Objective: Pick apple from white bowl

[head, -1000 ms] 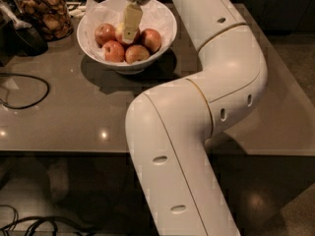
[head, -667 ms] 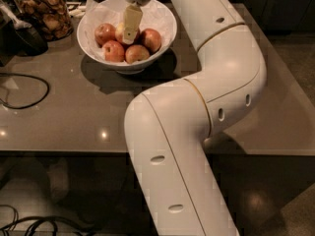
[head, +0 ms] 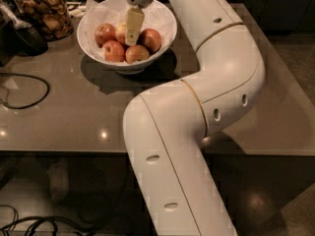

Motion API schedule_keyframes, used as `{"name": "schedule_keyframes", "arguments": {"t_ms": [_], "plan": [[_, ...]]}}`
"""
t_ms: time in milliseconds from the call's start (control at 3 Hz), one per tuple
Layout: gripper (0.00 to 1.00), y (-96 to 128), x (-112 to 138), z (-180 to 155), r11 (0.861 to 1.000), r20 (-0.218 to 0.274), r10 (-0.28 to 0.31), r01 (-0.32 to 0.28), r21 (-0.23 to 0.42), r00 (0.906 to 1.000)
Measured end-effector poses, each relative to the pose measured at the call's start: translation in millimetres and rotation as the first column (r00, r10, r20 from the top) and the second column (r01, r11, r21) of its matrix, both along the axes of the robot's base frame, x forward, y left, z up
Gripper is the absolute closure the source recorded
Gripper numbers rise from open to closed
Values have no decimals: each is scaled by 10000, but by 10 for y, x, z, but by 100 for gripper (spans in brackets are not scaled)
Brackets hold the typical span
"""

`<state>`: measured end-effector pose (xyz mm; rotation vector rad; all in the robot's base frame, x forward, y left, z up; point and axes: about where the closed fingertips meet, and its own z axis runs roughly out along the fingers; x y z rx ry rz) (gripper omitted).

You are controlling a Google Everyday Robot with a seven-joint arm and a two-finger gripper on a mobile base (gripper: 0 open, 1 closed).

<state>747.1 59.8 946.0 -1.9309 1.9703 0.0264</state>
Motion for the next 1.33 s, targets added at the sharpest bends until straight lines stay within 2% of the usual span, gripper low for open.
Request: {"name": "schedule_keyframes", "arguments": {"t_ms": [1333], "plan": [[22, -6, 39, -147, 9985, -125, 97, -103, -529, 9999]]}}
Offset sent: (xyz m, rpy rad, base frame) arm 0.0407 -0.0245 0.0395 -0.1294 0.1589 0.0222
